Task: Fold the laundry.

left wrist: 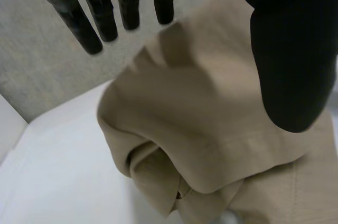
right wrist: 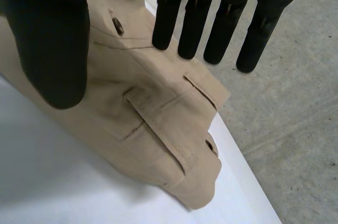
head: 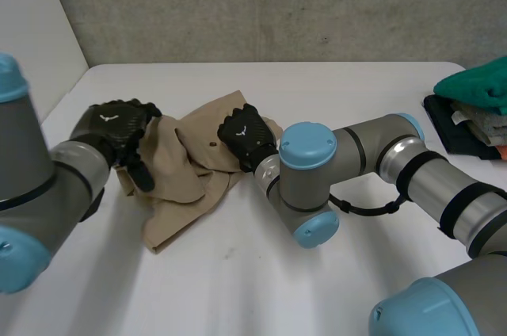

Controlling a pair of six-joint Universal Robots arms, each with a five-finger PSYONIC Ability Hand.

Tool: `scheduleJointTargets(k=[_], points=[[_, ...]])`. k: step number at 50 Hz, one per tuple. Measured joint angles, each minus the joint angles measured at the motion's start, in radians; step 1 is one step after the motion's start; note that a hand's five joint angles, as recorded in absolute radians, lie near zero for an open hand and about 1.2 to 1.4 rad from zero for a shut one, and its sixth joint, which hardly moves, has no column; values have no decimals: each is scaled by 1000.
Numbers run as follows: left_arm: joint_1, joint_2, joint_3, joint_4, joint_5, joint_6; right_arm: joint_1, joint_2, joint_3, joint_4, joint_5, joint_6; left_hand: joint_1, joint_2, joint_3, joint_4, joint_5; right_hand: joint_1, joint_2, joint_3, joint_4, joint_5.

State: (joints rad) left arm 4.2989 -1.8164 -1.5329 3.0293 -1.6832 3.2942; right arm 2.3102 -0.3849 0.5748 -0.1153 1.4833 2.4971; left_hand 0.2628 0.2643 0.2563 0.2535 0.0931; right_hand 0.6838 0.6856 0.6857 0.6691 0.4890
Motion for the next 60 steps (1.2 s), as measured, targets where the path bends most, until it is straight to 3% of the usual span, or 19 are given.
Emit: scheduleJointTargets(k=[3,4,5,6,8,14,23,32,37,43,47,55,60], points=[[-1,-74,43,7,-9,1,-5,6,-6,-16,13,1,248,221,212,220,209,299,300,291,290,282],[0,-103,62,7,-14,2,-8,4,-5,-22,18,2,513,441,445,454,438,410,441,430,448,440],[0,-116,71,8,-16,2,-10,3,-5,-24,20,2,513,441,445,454,438,418,466,456,469,459],[1,-142,90,7,-20,2,-15,-5,-1,-30,26,4,793,720,720,729,707,418,493,491,513,489],[2,-170,117,5,-25,1,-25,-26,11,-33,36,9,904,906,905,914,879,418,493,498,524,492],[-2,-150,169,2,-21,-6,-62,-161,100,-30,53,36,904,931,930,939,885,418,493,498,525,502],[-25,66,222,-4,46,-35,-142,-517,277,20,51,106,904,931,930,940,898,418,493,498,525,514],[-16,239,301,-66,168,-152,-268,-953,384,190,27,139,904,932,932,940,900,431,493,499,529,518],[-3,288,354,-116,274,-237,-327,-1083,370,268,23,143,904,932,932,940,911,431,493,500,529,518],[24,260,435,-156,376,-333,-353,-1094,333,336,22,143,904,932,932,940,911,431,493,500,529,518],[30,157,512,-172,384,-361,-355,-1033,321,348,28,148,904,932,932,940,911,431,493,500,529,518],[8,-156,755,-223,318,-337,-351,-835,291,338,75,190,904,933,932,941,911,431,493,502,529,518],[-11,-432,1018,-246,226,-261,-341,-660,243,272,136,259,904,934,934,941,911,431,494,503,529,518]])
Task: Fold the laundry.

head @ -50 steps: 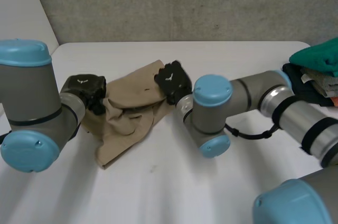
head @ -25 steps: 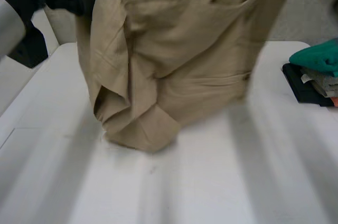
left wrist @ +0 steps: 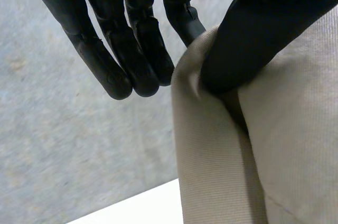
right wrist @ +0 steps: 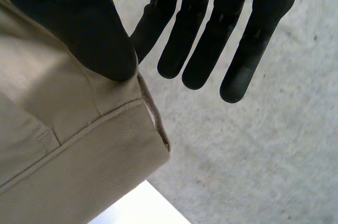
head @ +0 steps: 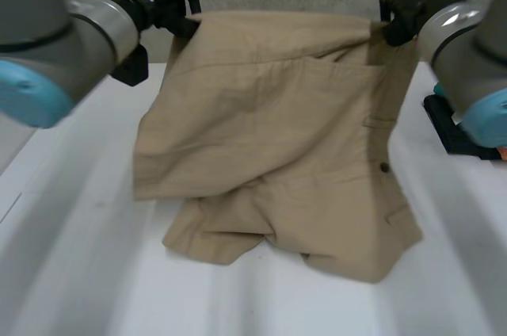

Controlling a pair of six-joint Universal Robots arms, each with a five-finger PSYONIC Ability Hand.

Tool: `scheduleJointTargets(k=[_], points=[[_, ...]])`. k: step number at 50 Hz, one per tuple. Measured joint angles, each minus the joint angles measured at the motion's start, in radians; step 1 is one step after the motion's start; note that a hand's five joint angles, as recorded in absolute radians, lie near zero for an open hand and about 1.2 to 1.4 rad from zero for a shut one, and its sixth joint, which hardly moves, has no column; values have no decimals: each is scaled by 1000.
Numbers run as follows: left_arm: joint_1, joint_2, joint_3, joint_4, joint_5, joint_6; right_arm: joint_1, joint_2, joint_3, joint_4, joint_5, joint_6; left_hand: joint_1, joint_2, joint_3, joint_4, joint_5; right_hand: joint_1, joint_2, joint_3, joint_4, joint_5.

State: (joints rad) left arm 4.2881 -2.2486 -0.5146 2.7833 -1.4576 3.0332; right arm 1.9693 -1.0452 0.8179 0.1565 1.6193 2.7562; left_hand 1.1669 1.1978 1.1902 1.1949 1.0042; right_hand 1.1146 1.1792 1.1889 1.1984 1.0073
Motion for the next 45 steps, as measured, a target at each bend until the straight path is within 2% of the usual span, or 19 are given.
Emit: scheduleJointTargets(k=[5,7,8,9,10,11,12,13,14,18,23,28,29,32,38,39,42,45], points=[[0,-270,303,6,-95,99,13,154,-32,-210,87,69,0,1,1,3,0,27,-1,-1,-1,7],[0,-348,402,22,-116,128,22,205,-33,-323,122,75,-11,-12,-12,-4,-6,-38,-97,-102,-96,-83],[1,-384,452,37,-123,141,27,235,-32,-400,145,71,-209,-214,-192,-196,-181,-124,-188,-192,-185,-172],[2,-404,479,49,-125,147,30,255,-30,-453,158,64,-289,-289,-260,-267,-250,-273,-340,-341,-327,-319],[2,-426,511,71,-125,152,35,284,-27,-534,178,45,-559,-526,-513,-501,-485,-472,-540,-515,-518,-520],[2,-435,526,86,-124,154,37,297,-26,-568,185,35,-609,-569,-534,-546,-529,-596,-663,-654,-655,-666],[1,-442,538,107,-120,153,41,318,-23,-629,198,11,-869,-811,-795,-796,-777,-746,-812,-801,-805,-812],[0,-442,540,130,-116,151,44,337,-21,-677,205,-15,-884,-827,-811,-813,-794,-849,-912,-899,-904,-902],[-1,-438,535,152,-111,148,47,349,-19,-708,208,-36,-978,-971,-956,-972,-940,-887,-955,-956,-958,-951],[-7,-380,449,246,-98,135,55,367,-4,-753,193,-95,-978,-993,-978,-995,-954,-895,-973,-981,-982,-959],[-10,-261,264,344,-104,139,49,309,41,-670,132,-97,-978,-993,-978,-995,-954,-895,-973,-981,-982,-959],[-17,-117,51,372,-139,172,21,200,106,-484,7,-77,-978,-993,-978,-995,-954,-895,-973,-981,-982,-959],[-23,-55,-40,358,-154,188,5,155,133,-395,-55,-76,-978,-994,-978,-995,-954,-895,-973,-981,-982,-959],[-36,39,-183,315,-172,212,-25,92,178,-256,-147,-89,-978,-994,-978,-995,-954,-895,-973,-981,-982,-959],[-77,218,-505,167,-174,270,-109,-15,304,14,-294,-188,-928,-956,-948,-957,-933,-895,-973,-981,-982,-959],[-86,244,-563,141,-168,280,-128,-34,334,55,-316,-214,-797,-840,-843,-842,-824,-895,-973,-981,-982,-959],[-105,295,-688,94,-147,300,-165,-68,399,120,-358,-266,-657,-714,-708,-707,-691,-888,-965,-973,-977,-953],[-129,346,-850,63,-99,325,-214,-108,505,172,-425,-335,-501,-552,-546,-551,-537,-759,-820,-829,-843,-817]])
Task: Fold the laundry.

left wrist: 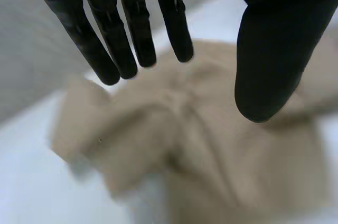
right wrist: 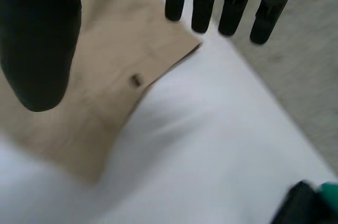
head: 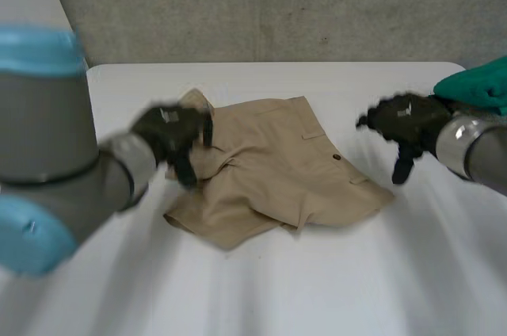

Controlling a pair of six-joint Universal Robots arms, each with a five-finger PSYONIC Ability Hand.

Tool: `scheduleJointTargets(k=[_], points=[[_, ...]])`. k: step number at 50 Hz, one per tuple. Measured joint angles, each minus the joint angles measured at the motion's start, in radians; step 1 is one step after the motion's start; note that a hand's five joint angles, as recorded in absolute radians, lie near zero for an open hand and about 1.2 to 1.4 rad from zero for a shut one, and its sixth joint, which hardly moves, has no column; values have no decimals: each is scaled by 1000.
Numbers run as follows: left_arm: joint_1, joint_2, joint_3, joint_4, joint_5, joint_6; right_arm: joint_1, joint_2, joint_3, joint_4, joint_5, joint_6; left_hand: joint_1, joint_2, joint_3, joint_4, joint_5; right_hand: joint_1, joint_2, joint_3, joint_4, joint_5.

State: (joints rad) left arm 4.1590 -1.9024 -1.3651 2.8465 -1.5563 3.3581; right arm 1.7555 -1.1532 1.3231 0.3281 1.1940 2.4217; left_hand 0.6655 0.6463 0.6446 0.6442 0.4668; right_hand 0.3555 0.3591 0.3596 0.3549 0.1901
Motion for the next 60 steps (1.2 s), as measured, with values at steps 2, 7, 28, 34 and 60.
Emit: scheduleJointTargets(k=[2,7,28,34,60], points=[[-9,15,-68,-1,25,10,-19,-15,52,9,-32,-28,50,53,54,55,53,71,62,65,62,63],[-24,18,-195,38,76,32,-53,-35,177,-1,-105,-79,48,61,63,62,63,117,114,114,121,120],[-66,-244,-138,241,40,183,42,62,377,-530,-77,90,-52,-35,-36,-33,-30,729,820,823,836,816],[-78,-278,-114,313,9,275,57,44,372,-565,-23,163,385,395,377,381,378,751,820,824,839,818],[197,-198,41,288,6,170,267,-8,262,-449,204,290,431,484,483,484,485,751,820,825,843,827]])
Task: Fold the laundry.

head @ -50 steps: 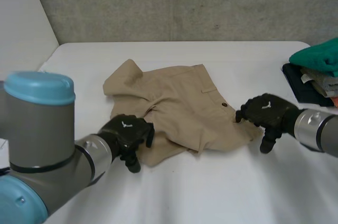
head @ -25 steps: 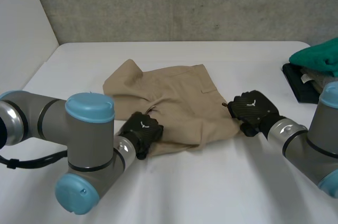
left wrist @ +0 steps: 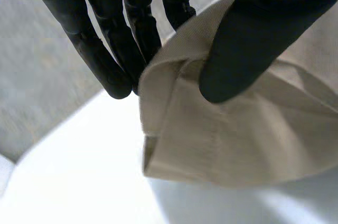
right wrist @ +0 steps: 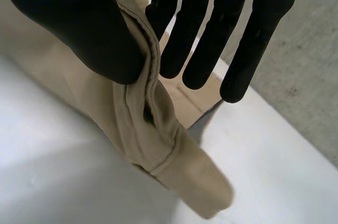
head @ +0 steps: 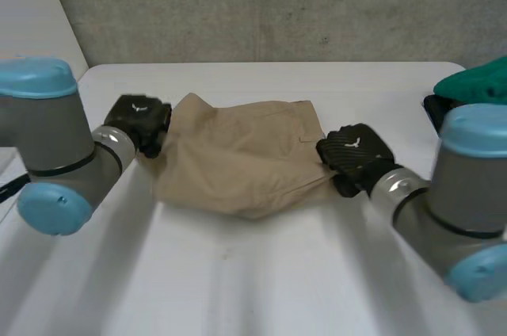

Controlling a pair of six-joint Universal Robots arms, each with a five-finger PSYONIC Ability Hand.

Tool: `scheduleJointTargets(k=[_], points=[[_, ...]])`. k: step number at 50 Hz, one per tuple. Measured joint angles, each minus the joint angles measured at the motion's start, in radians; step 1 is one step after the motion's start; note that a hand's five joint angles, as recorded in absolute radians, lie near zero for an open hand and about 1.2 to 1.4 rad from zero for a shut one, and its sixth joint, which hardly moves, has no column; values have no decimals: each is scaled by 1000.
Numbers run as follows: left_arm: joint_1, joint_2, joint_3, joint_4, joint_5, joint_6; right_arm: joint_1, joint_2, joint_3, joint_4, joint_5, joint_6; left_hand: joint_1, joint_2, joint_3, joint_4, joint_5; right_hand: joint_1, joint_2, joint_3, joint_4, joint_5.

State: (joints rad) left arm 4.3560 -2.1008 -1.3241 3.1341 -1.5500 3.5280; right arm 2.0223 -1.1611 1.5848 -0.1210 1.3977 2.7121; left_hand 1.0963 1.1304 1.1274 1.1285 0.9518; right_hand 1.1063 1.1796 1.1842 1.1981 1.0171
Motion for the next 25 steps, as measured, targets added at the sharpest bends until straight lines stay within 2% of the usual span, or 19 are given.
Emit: scheduleJointTargets(k=[1,2,4,10,12,16,21,25], points=[[7,-25,18,-14,-1,2,21,29,-22,-3,36,20,-189,-206,-201,-185,-184,0,0,1,0,1],[11,-39,30,-25,-2,4,33,47,-38,-4,59,33,-189,-206,-201,-185,-184,0,0,2,0,2],[19,-63,56,-53,-4,7,61,93,-83,-4,118,63,-537,-533,-518,-526,-522,0,0,4,0,3],[32,-11,59,-108,-5,2,133,178,-211,34,239,122,-681,-711,-705,-723,-722,0,0,4,0,3],[36,28,41,-116,-7,-1,149,188,-240,49,258,129,-681,-711,-705,-723,-722,0,0,4,0,3],[44,162,-39,-128,-10,-7,184,200,-302,83,282,134,-816,-851,-846,-852,-861,0,0,4,0,4],[39,367,-196,-146,-9,-14,222,209,-369,119,300,136,-827,-874,-859,-871,-874,0,0,4,0,4],[19,464,-295,-155,-7,-25,237,217,-401,135,319,145,-818,-864,-852,-862,-863,0,0,4,0,4]])
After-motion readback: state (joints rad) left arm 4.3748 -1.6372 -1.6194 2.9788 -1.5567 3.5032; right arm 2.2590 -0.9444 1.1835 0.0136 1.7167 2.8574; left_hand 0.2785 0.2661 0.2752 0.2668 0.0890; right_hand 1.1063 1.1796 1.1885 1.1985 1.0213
